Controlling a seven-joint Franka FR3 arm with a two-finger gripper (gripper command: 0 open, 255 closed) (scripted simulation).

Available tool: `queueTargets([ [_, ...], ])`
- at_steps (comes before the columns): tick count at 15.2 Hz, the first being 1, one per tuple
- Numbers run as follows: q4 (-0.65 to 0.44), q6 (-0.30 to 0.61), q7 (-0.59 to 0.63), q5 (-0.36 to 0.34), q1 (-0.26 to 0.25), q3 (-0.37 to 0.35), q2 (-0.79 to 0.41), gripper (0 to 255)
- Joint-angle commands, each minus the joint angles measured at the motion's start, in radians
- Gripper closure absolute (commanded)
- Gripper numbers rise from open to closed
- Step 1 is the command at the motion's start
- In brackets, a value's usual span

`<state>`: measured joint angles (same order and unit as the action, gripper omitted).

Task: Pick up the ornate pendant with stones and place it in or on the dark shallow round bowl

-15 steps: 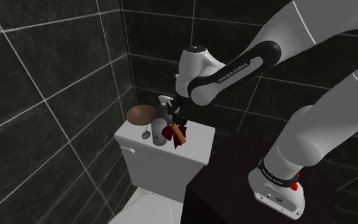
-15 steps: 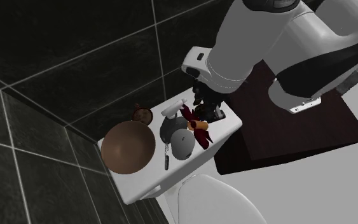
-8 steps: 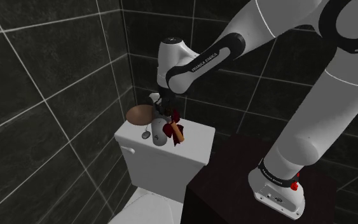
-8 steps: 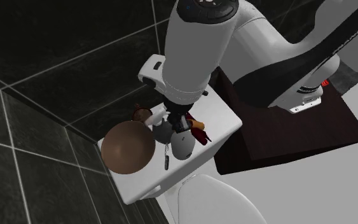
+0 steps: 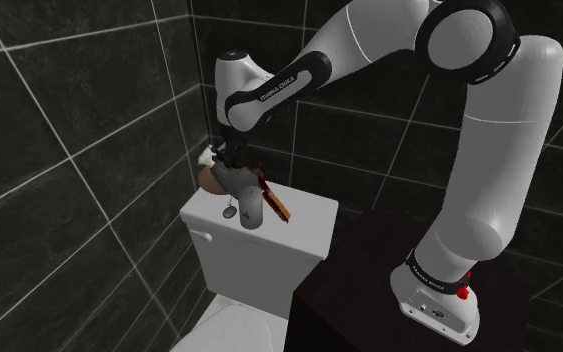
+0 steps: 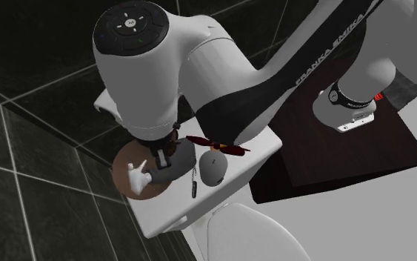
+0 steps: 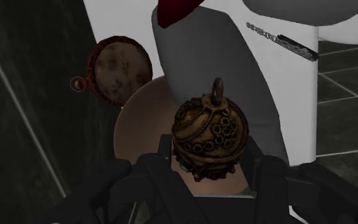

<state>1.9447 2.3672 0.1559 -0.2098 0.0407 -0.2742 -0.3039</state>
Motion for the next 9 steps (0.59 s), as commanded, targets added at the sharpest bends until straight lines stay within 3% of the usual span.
queueTargets([
  [1,-0.106,-0.045,0.004,-0.013,-0.013,0.004,-0.067,255],
  [5,-0.341,-0.135,0.0,-0.035,-0.042,0.017,-0.216,255],
  [9,-0.324,-0.094,0.009,-0.045,-0.046,0.023,-0.241,255],
])
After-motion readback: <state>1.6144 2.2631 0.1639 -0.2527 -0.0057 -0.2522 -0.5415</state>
